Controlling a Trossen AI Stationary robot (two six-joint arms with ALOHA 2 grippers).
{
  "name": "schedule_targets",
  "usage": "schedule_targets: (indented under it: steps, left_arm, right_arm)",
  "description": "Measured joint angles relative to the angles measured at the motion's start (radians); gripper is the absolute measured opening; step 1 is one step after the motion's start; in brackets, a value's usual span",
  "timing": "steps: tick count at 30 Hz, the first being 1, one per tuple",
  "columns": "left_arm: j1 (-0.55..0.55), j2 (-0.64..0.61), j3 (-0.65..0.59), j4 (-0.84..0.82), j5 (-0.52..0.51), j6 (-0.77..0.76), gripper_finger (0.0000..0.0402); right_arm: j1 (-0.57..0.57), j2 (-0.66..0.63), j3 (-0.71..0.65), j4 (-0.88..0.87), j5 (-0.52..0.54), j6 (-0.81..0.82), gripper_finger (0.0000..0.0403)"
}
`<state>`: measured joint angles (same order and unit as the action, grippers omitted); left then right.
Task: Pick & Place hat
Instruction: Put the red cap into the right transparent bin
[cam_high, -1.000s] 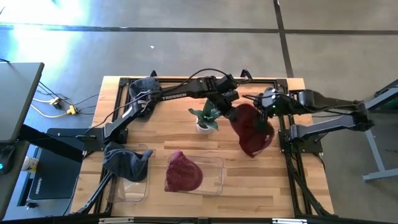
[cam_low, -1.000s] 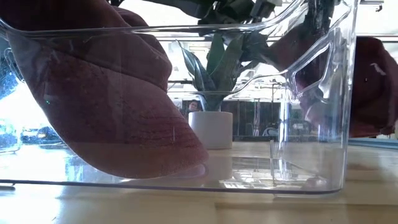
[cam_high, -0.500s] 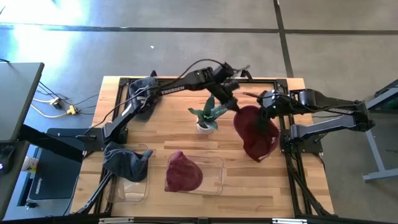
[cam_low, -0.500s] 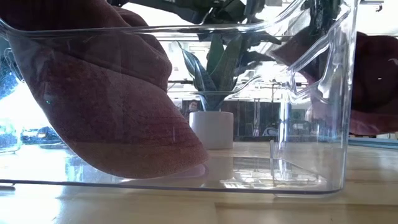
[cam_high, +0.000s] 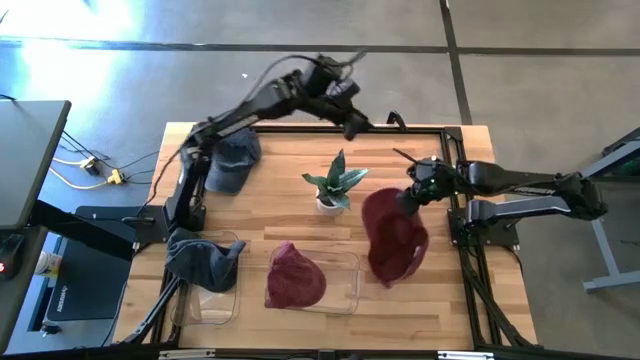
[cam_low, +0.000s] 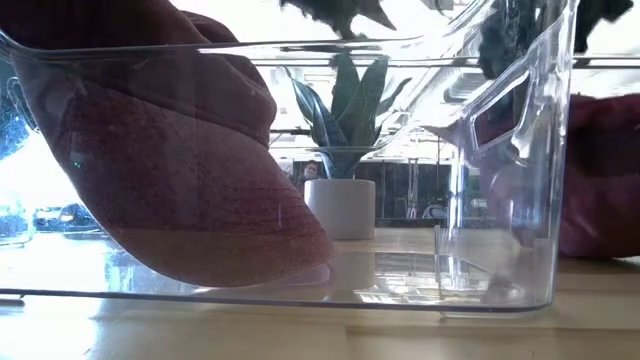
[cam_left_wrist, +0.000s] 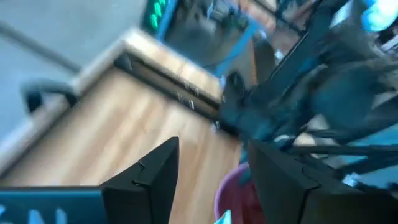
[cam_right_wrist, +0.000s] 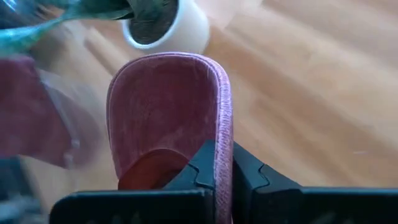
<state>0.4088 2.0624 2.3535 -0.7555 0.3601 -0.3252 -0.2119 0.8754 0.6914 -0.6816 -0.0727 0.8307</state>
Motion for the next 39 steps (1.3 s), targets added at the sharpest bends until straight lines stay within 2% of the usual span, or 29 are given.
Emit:
schedule_targets:
  steps: [3,7,10,13,15,19,22,24,27,28,29,32,33,36,39]
  left_arm:
    - [-0.043,-0.073,0.006,-0.032,-0.107,0.109,0.0172]
    - [-0.119,-0.145,0.006,-0.109,-0.251,0.205,0.0162]
    - [-0.172,-0.186,0.001,-0.261,-0.382,0.192,0.016]
    - [-0.233,-0.192,-0.015,-0.34,-0.529,0.148,0.016]
    - [-0.265,-0.186,-0.032,-0.386,-0.576,0.118,0.016]
    - [-0.322,-0.19,-0.115,-0.352,-0.628,0.088,0.016]
    - [-0.362,-0.225,-0.214,-0.328,-0.638,0.081,0.016]
    - [-0.39,-0.261,-0.294,-0.241,-0.642,0.07,0.016]
    - [-0.425,-0.375,-0.464,-0.201,-0.661,0.039,0.016]
    - [-0.435,-0.406,-0.514,-0.139,-0.666,0.031,0.016]
    - [-0.441,-0.439,-0.561,-0.077,-0.666,0.018,0.016]
    - [-0.458,-0.548,-0.679,-0.086,-0.665,-0.027,0.016]
    - [-0.463,-0.568,-0.698,-0.039,-0.667,-0.038,0.016]
    - [-0.473,-0.639,-0.74,-0.077,-0.666,-0.047,0.016]
    - [-0.483,-0.658,-0.738,-0.048,-0.665,-0.046,0.016]
  right_arm:
    - [-0.029,-0.032,-0.107,0.107,-0.019,0.093,0.0009]
    - [-0.085,-0.057,-0.203,0.144,-0.004,0.15,0.0009]
    - [-0.135,-0.058,-0.266,0.167,0.013,0.152,0.0015]
    - [-0.173,-0.058,-0.315,0.22,0.014,0.116,0.0017]
    - [-0.192,-0.059,-0.329,0.236,0.014,0.077,0.0017]
    - [-0.217,-0.061,-0.32,0.23,0.027,-0.031,0.0034]
    - [-0.236,-0.067,-0.301,0.215,0.029,-0.075,0.0077]
    - [-0.25,-0.068,-0.286,0.18,0.03,-0.09,0.0112]
    - [-0.266,-0.068,-0.242,0.096,0.039,-0.102,0.0159]
    - [-0.267,-0.073,-0.22,0.059,0.046,-0.104,0.0169]
    - [-0.265,-0.079,-0.192,0.013,0.056,-0.113,0.0175]
    - [-0.243,-0.08,-0.078,-0.117,0.078,-0.173,0.0179]
    - [-0.233,-0.079,-0.032,-0.16,0.076,-0.21,0.0179]
    - [-0.179,-0.07,0.092,-0.193,-0.018,-0.326,0.0176]
    - [-0.089,-0.052,0.169,-0.183,-0.225,-0.48,0.0178]
